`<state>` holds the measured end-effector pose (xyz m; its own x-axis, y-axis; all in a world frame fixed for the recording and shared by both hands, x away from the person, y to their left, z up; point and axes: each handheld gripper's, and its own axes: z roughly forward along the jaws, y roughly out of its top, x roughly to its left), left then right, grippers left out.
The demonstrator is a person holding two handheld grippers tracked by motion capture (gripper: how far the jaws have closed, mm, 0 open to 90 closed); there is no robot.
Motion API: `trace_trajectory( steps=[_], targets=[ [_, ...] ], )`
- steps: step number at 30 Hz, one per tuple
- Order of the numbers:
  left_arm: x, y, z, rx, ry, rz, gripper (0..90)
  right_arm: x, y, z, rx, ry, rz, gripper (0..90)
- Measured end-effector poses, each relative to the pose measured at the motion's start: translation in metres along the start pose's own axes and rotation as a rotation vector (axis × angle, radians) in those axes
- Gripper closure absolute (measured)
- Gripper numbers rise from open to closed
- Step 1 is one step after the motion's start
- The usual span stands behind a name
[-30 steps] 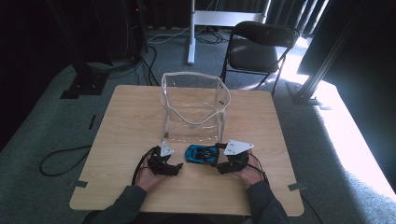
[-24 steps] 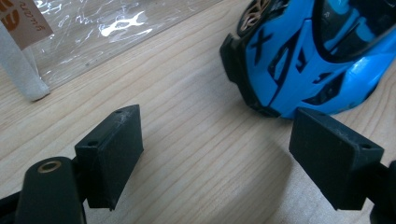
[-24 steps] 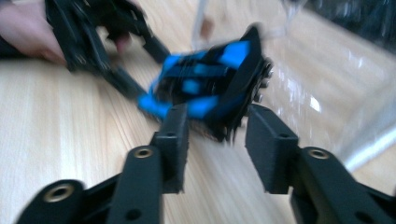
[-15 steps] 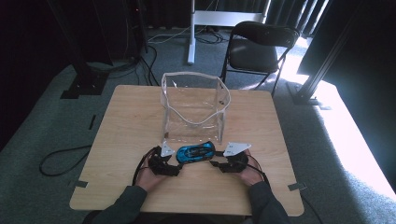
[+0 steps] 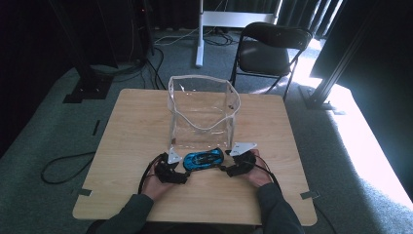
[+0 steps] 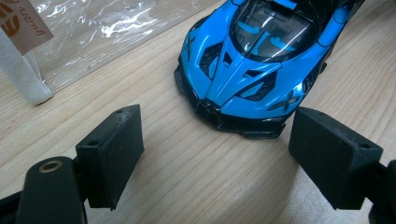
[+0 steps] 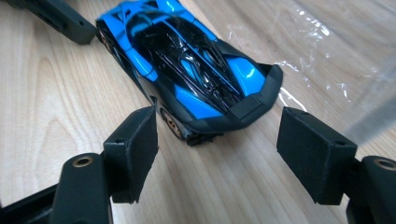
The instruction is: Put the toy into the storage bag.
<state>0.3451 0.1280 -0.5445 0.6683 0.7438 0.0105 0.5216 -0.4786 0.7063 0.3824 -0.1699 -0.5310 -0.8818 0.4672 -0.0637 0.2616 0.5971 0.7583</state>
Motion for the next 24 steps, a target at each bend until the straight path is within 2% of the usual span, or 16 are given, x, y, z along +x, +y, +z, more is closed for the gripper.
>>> trace_trajectory(
  steps=[5, 8, 16, 20, 24],
  targets=[
    [0.001, 0.000, 0.000, 0.004, 0.010, -0.010, 18.1, -0.001, 0.002, 0.011, 0.037, 0.031, 0.003, 29.5],
    [0.002, 0.000, -0.001, 0.005, 0.019, -0.018, 18.2, 0.003, 0.002, 0.011, 0.032, 0.039, -0.001, 33.9],
    [0.009, 0.000, -0.002, 0.009, 0.053, -0.053, 18.4, 0.018, 0.000, 0.011, 0.030, 0.073, -0.050, 35.8],
    [0.011, -0.001, -0.003, 0.013, 0.070, -0.061, 18.3, 0.020, 0.000, 0.011, 0.026, 0.085, -0.057, 37.6],
    [0.012, 0.000, -0.003, 0.018, 0.073, -0.059, 18.4, 0.012, 0.001, 0.012, 0.044, 0.004, -0.027, 28.4]
  ],
)
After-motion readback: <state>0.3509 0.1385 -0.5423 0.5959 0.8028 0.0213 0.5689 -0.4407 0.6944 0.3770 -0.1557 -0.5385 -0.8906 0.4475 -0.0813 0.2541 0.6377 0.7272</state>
